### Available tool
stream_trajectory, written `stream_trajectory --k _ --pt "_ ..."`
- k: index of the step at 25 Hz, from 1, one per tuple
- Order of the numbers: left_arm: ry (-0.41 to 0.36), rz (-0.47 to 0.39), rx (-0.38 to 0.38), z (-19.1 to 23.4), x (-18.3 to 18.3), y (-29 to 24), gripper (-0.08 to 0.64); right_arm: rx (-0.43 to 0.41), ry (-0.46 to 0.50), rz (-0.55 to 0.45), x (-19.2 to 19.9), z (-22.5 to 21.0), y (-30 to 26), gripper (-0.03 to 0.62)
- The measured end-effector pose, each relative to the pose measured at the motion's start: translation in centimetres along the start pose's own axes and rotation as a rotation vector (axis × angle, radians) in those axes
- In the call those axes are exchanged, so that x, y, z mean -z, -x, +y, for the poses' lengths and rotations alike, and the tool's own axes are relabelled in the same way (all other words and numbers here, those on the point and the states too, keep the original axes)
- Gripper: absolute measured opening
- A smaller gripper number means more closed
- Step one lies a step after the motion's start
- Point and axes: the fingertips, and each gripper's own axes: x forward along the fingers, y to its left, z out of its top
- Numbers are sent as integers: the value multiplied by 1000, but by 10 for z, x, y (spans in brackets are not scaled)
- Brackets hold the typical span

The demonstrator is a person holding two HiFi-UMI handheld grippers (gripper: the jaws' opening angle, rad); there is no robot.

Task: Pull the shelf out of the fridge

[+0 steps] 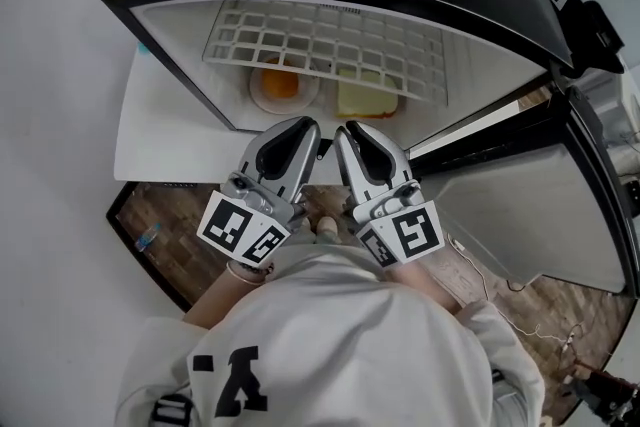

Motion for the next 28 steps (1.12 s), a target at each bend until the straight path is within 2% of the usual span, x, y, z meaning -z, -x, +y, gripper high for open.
stream_trajectory --k 3,5,8,17,22,28 --pt "11 3 23 2 1 -4 17 31 -25 -37 -4 -8 0 54" --pt "26 22 38 4 5 -11 42 39 -64 -43 -3 -13 -2 57" --pt "39 36 35 10 8 -17 95 34 -115 -14 6 -17 -9 154" --pt "44 8 -11 36 -1 -32 132 42 -173 -27 5 -32 -27 186" --pt "69 20 -11 43 -4 -43 141 38 -184 -16 4 -37 -38 212" --pt "103 33 2 46 -8 -51 149 23 -204 -56 -6 -42 -45 245"
